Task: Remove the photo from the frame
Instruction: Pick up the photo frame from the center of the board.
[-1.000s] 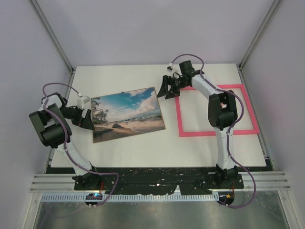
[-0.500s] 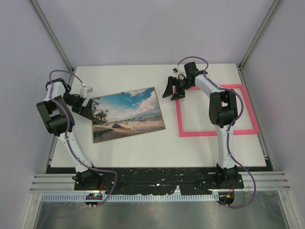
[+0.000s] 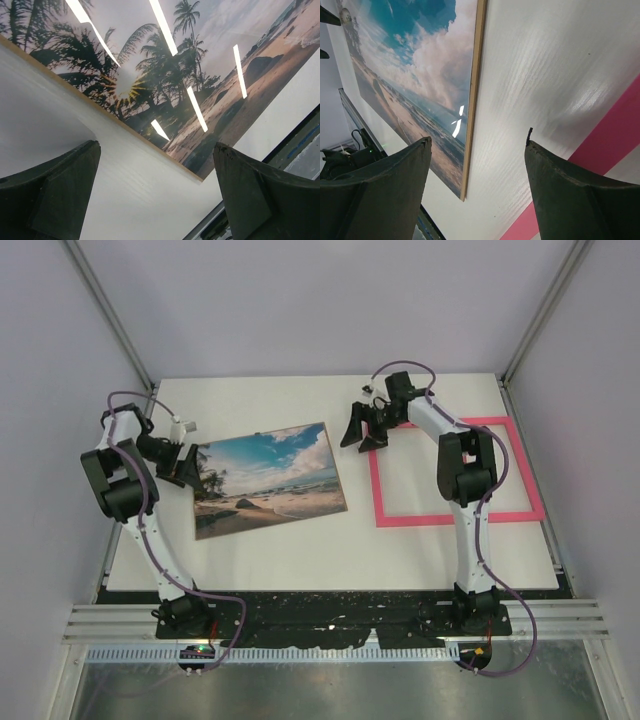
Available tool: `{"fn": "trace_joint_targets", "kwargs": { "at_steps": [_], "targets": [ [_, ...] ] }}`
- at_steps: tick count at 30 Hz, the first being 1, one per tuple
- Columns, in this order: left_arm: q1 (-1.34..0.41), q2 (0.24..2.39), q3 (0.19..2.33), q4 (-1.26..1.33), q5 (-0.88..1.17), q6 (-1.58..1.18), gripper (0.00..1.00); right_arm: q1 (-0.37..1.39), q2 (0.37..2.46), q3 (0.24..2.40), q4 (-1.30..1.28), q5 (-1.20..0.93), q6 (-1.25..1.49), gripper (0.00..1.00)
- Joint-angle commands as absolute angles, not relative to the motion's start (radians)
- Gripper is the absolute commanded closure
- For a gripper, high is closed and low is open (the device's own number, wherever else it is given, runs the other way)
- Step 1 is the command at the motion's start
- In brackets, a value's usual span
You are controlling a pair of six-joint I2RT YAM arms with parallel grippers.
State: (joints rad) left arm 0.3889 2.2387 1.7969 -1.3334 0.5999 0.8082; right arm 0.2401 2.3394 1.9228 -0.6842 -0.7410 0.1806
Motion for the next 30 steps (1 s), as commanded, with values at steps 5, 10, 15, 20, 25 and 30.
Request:
{"fn": "trace_joint_targets", "kwargs": {
  "at_steps": [5, 10, 15, 20, 25, 30],
  "targets": [
    [0.339, 2.258, 1.795, -1.592, 0.626, 0.704, 0.0, 0.249, 2.364, 1.968, -0.701, -0.741, 0.186, 0.21],
    [0.328, 2.273, 1.796, -1.586, 0.63, 0.681, 0.0, 0.261, 2.375, 1.976, -0.712, -0.746, 0.189, 0.21],
    [0.311, 2.279, 1.796, -1.591, 0.643, 0.67, 0.0, 0.265, 2.388, 1.987, -0.723, -0.744, 0.199, 0.21],
    [0.302, 2.276, 1.795, -1.589, 0.652, 0.663, 0.0, 0.267, 2.405, 1.99, -0.727, -0.75, 0.216, 0.21],
    [0.301, 2.281, 1.792, -1.585, 0.66, 0.655, 0.0, 0.276, 2.41, 1.993, -0.727, -0.758, 0.229, 0.21],
    [0.301, 2.286, 1.792, -1.583, 0.67, 0.646, 0.0, 0.316, 2.424, 1.996, -0.73, -0.773, 0.232, 0.21]
  ]
}}
